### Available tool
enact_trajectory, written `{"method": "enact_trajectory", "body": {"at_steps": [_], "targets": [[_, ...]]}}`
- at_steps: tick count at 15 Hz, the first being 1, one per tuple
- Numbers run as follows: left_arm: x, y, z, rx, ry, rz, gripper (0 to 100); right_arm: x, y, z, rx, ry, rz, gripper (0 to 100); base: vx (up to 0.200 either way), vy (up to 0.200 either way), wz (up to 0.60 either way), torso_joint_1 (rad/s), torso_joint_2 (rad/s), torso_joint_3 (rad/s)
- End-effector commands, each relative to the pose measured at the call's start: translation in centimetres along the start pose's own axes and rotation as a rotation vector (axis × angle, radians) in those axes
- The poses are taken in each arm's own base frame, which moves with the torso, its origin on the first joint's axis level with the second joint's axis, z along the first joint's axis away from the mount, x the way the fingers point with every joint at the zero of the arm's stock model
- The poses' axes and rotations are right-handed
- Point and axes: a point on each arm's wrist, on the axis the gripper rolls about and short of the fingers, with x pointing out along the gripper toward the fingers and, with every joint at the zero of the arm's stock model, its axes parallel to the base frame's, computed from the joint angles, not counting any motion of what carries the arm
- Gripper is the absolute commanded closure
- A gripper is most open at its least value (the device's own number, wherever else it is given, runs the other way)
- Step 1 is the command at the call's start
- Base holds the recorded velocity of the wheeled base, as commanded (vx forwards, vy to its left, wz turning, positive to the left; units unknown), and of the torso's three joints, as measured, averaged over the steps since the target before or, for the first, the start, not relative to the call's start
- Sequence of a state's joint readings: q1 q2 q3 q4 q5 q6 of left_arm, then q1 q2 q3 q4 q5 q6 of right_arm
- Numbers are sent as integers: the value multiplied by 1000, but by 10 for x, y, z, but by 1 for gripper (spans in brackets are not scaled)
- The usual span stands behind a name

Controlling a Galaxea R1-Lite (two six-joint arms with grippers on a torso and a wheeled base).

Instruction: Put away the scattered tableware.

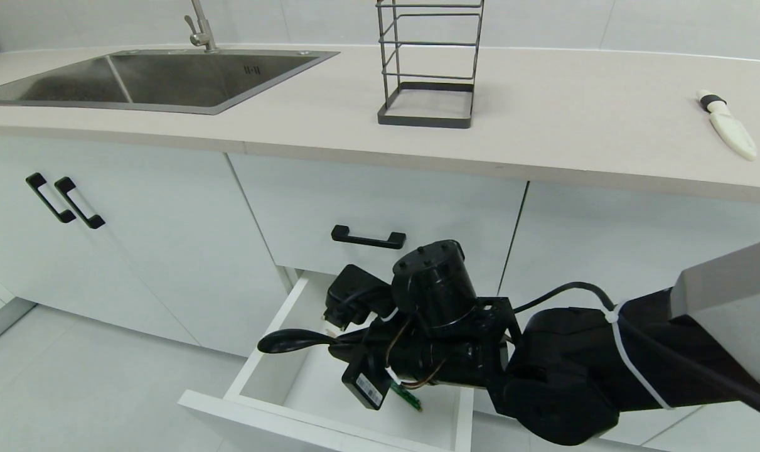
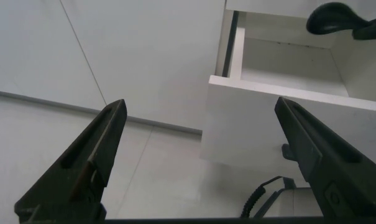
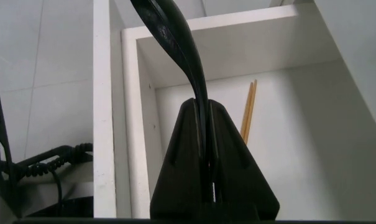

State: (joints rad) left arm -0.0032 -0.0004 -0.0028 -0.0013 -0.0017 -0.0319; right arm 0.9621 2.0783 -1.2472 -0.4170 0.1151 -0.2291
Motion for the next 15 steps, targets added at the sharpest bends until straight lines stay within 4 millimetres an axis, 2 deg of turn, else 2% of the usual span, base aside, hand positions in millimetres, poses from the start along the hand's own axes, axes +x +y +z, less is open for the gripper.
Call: {"method": "enact_trajectory", "body": {"at_steps": [1, 7, 15], "targets": [[0, 0, 0, 0, 0, 0, 0, 18, 0, -12, 5, 31, 1, 100, 0, 0, 0, 0, 0, 0], [0, 0, 0, 0, 1, 0, 0, 53, -15, -42, 34, 136, -118, 100, 0, 0, 0, 0, 0, 0], [0, 0, 0, 0, 1, 0, 0, 73, -30, -67, 52, 192, -172, 100, 0, 0, 0, 0, 0, 0]]}}
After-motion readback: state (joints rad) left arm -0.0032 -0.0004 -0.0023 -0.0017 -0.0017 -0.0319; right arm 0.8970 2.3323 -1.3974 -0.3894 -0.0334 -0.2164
